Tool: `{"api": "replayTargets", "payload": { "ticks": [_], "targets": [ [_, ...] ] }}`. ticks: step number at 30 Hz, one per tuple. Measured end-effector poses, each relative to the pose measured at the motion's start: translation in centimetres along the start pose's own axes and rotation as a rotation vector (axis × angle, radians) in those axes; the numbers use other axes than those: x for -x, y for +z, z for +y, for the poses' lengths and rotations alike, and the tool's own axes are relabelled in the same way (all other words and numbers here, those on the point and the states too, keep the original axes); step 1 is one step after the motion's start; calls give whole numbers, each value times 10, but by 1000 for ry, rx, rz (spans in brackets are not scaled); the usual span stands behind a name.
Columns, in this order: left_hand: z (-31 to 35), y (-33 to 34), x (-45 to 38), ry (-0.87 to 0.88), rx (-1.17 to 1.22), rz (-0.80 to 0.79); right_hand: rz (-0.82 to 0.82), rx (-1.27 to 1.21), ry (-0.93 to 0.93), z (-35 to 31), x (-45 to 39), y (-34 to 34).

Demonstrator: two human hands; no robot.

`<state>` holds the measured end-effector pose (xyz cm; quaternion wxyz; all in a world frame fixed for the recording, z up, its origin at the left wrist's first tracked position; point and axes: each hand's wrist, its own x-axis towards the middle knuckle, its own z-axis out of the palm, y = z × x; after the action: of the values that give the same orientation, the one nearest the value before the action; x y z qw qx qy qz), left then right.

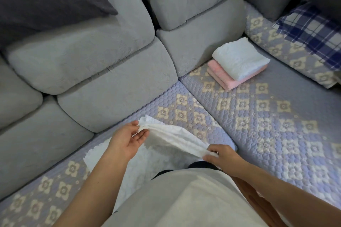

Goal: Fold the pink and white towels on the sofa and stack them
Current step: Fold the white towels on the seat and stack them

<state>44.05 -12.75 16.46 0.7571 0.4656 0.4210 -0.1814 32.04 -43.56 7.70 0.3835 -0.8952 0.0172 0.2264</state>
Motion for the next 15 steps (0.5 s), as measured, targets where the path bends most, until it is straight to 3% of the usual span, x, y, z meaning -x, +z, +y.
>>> {"api": "replayTargets", "payload": {
  "ticks": [3, 5, 8, 13, 15],
  "targets": [
    [-11, -22, -14, -39, 15, 70, -226, 13, 136, 19, 23, 2],
    [-14, -36, -18, -38, -11, 110, -210, -155, 226, 23, 38, 5],
    [-18, -57, -22, -32, -78, 141, -138, -415, 528, 24, 44, 12],
    [-24, -75, -25, -12, -189, 177, -197, 144, 708, 45, 58, 37],
    [-28, -76, -22, 8, -237, 195, -104, 269, 728, 48, 64, 52]
  ]
}}
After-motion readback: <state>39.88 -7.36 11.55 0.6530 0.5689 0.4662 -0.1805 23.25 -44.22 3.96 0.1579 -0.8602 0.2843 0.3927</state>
